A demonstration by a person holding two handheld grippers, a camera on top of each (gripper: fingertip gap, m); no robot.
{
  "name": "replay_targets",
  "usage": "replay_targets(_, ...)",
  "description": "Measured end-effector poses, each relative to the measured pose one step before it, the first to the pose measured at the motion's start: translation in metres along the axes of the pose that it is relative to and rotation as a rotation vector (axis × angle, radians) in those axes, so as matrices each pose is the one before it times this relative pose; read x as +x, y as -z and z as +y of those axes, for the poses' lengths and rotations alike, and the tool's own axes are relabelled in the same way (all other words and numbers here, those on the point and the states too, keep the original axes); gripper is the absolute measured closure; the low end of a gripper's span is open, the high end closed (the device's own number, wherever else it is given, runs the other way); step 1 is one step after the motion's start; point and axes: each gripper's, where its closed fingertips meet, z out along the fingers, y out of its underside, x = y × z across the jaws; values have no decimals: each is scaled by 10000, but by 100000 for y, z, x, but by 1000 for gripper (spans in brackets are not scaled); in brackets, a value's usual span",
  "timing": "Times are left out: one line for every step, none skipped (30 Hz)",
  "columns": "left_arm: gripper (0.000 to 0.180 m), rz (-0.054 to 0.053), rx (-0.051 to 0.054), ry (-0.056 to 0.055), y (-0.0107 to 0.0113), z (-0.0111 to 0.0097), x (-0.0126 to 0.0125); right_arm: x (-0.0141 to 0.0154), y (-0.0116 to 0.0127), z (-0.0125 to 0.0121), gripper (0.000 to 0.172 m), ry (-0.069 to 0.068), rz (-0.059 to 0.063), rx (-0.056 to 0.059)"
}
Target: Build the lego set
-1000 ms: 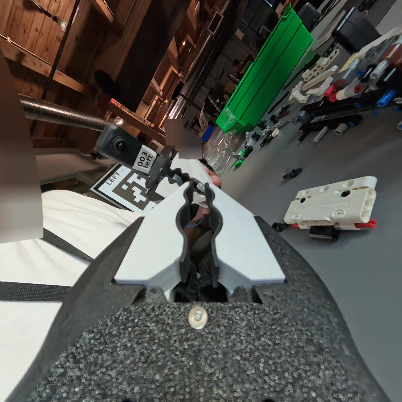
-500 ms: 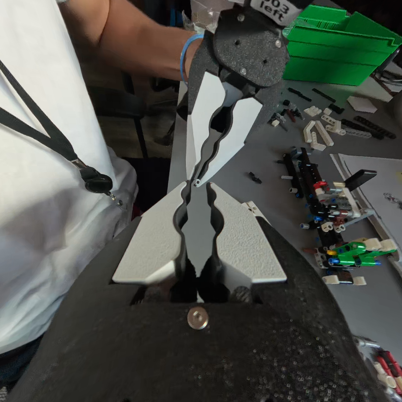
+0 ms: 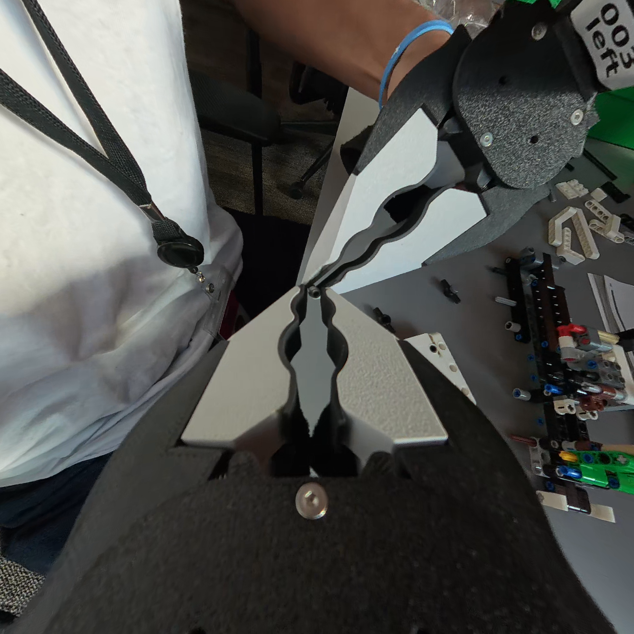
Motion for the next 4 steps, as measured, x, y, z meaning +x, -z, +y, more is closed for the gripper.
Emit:
replay_targets(180,-7,-47,-50,-66,14,23,0,11,46,167,74,32,-14)
replay_targets(180,10,1,-33,-9,-39,35,-36,46,-33,167,2,-15,23)
replay_targets(180,11,37,4,33,-104,17,25,74,-90,168,-23,25,56)
replay_targets(180,29,51,37,81,-119,19,55,79,-107,168,33,68,72)
